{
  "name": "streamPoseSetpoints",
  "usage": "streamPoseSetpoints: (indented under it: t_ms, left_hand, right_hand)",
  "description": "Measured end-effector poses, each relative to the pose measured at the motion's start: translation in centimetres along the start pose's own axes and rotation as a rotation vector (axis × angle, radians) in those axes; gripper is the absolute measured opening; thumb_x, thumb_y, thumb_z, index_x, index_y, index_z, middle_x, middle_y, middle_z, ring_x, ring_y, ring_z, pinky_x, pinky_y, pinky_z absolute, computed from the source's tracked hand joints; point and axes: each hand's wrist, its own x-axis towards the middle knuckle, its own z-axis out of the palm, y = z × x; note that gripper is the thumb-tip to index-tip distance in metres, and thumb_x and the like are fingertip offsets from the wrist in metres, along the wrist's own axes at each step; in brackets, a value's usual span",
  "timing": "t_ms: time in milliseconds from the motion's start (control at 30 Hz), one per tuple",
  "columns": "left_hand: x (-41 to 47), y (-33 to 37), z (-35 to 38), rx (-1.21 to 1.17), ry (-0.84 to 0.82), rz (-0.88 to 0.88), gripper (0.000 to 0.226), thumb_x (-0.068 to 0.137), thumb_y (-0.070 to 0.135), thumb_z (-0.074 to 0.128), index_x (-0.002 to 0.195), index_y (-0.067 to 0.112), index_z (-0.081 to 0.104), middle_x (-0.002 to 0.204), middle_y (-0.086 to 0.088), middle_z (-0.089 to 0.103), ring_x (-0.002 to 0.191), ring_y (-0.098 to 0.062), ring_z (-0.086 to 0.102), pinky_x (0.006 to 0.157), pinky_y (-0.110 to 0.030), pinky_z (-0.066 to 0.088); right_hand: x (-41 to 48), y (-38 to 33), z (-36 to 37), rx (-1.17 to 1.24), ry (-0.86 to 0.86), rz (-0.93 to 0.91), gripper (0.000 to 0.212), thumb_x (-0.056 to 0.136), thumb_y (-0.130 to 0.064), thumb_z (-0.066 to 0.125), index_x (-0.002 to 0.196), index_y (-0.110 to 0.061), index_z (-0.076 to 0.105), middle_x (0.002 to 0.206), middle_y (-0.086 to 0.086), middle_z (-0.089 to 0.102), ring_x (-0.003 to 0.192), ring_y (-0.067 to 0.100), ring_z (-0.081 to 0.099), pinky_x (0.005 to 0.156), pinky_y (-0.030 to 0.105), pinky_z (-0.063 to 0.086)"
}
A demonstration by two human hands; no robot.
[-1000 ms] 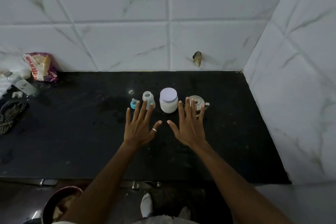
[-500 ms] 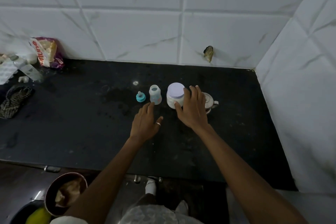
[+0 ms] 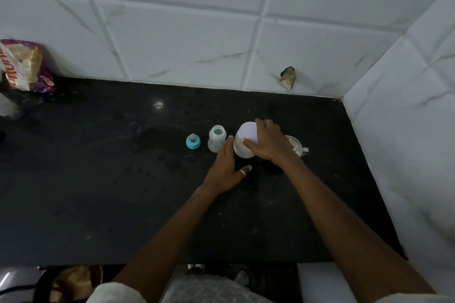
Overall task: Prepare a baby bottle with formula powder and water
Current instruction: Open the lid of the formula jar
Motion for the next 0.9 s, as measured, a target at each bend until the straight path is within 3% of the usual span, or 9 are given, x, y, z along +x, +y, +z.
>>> streamPoseSetpoints:
  t_ms: [200, 433, 600, 700, 800, 833, 900]
  left_hand:
    - [2.2, -0.2, 1.1, -0.113, -0.007, -0.091, 0.121, 0.082, 0.035, 0.083, 0.161, 0.012, -0.005, 0.171, -0.008, 0.000, 0.158, -0.020, 0.002, 0.128, -0.042, 0.016]
    - [3.9, 0.2, 1.4, -0.207, 0.079, -0.152, 0.125, 0.070, 0.029, 0.092, 0.161, 0.012, 0.008, 0.167, -0.004, 0.025, 0.152, -0.017, 0.028, 0.121, -0.034, 0.030]
    - [4.7, -0.6, 2.4, -0.237, 0.132, -0.152, 0.116, 0.064, 0.036, 0.091, 0.157, 0.017, 0.024, 0.156, -0.003, 0.044, 0.143, -0.017, 0.044, 0.116, -0.045, 0.042]
    - [4.1, -0.3, 2.4, -0.242, 0.156, -0.129, 0.107, 0.063, 0.047, 0.084, 0.152, 0.021, 0.033, 0.150, 0.002, 0.051, 0.138, -0.010, 0.049, 0.112, -0.043, 0.046]
    - [3.1, 2.6, 1.1, -0.252, 0.169, -0.051, 0.078, 0.076, 0.016, 0.085, 0.140, 0.030, 0.043, 0.131, 0.017, 0.056, 0.124, 0.011, 0.052, 0.108, -0.020, 0.045]
    - [2.9, 3.5, 0.8, -0.239, 0.183, -0.040, 0.076, 0.079, 0.009, 0.083, 0.142, 0.026, 0.043, 0.129, 0.015, 0.055, 0.121, 0.011, 0.052, 0.109, -0.020, 0.043]
    - [3.0, 5.2, -0.1, -0.221, 0.259, -0.034, 0.090, 0.077, 0.017, 0.084, 0.152, 0.016, 0.034, 0.143, -0.001, 0.051, 0.132, -0.010, 0.049, 0.116, -0.033, 0.040]
  right_hand:
    - [0.4, -0.3, -0.3, -0.011, -0.021, 0.025, 0.087, 0.087, -0.066, 0.064, 0.152, -0.016, 0.035, 0.148, 0.014, 0.042, 0.133, 0.035, 0.045, 0.102, 0.048, 0.046]
    - [0.9, -1.0, -0.3, -0.109, 0.022, -0.013, 0.084, 0.085, -0.073, 0.060, 0.141, -0.013, 0.044, 0.137, 0.013, 0.052, 0.121, 0.034, 0.056, 0.088, 0.045, 0.049]
    - [1.2, -1.2, 0.0, -0.183, 0.025, -0.053, 0.077, 0.088, -0.062, 0.063, 0.141, -0.011, 0.042, 0.133, 0.014, 0.049, 0.116, 0.034, 0.061, 0.080, 0.040, 0.046]
    - [0.8, -1.0, -0.4, -0.122, 0.056, -0.065, 0.070, 0.088, -0.059, 0.064, 0.135, -0.011, 0.045, 0.129, 0.013, 0.050, 0.111, 0.034, 0.061, 0.077, 0.038, 0.044]
    - [-0.1, -1.3, -2.1, -0.066, 0.119, -0.074, 0.073, 0.087, -0.064, 0.062, 0.135, -0.011, 0.045, 0.129, 0.012, 0.052, 0.109, 0.034, 0.062, 0.083, 0.042, 0.050]
    - [-0.5, -1.4, -3.0, -0.055, 0.134, -0.083, 0.074, 0.087, -0.066, 0.061, 0.134, -0.012, 0.045, 0.129, 0.012, 0.053, 0.109, 0.034, 0.062, 0.083, 0.042, 0.050]
    - [-1.1, -1.7, -5.4, -0.024, 0.159, -0.106, 0.074, 0.086, -0.069, 0.059, 0.132, -0.013, 0.047, 0.128, 0.010, 0.056, 0.109, 0.033, 0.062, 0.082, 0.040, 0.047]
